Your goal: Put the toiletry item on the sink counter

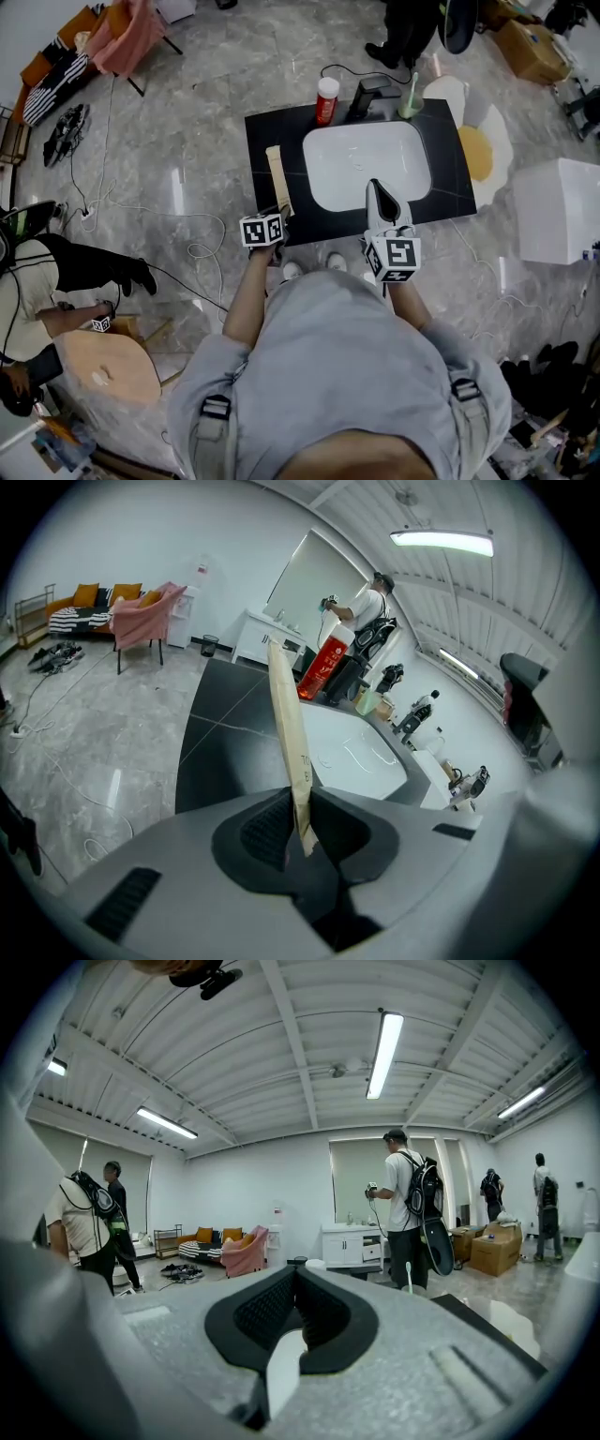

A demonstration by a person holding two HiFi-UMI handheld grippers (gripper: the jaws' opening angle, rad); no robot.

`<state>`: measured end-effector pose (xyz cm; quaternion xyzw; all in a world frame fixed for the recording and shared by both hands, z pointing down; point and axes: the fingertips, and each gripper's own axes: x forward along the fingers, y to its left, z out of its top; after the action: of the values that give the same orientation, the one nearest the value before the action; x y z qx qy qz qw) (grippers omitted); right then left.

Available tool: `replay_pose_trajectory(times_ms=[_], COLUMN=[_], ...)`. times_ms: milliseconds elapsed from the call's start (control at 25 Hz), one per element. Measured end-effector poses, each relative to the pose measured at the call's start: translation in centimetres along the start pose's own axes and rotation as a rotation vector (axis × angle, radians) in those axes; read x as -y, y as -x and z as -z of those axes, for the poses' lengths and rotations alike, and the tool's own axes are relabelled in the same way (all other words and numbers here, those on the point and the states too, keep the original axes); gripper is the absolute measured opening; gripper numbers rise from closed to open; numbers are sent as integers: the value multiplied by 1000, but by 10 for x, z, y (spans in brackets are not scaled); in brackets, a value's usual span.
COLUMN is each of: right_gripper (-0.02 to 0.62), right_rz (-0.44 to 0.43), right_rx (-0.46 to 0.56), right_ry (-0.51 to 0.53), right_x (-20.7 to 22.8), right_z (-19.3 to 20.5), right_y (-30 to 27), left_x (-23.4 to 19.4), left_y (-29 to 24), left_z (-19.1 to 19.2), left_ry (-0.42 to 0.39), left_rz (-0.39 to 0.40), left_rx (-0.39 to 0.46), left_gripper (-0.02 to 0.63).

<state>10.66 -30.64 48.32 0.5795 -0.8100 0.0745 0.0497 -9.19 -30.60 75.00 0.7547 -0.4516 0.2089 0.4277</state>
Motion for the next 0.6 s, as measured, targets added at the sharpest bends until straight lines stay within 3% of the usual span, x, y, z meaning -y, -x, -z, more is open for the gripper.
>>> replay_pose_trajectory(times_ms=[160, 360, 480, 600], right_gripper=[5, 5, 5, 5], right_rz=[4, 4, 5, 0], right_rx=[0, -4, -4, -2], right_ry=[2, -7, 6, 7], right_x=[1, 1, 1, -2], right_z=[1, 2, 4, 3], right_y=[3, 4, 5, 5], left_x=[-4, -1, -12, -19], left_y=[-6, -5, -6, -1], left_z=[11, 8, 18, 22], left_ry=[8, -7, -11, -14], left_rz=[1, 6, -41, -73], left_rx=[-36, -11, -45, -45], left_gripper=[54, 57, 138, 141])
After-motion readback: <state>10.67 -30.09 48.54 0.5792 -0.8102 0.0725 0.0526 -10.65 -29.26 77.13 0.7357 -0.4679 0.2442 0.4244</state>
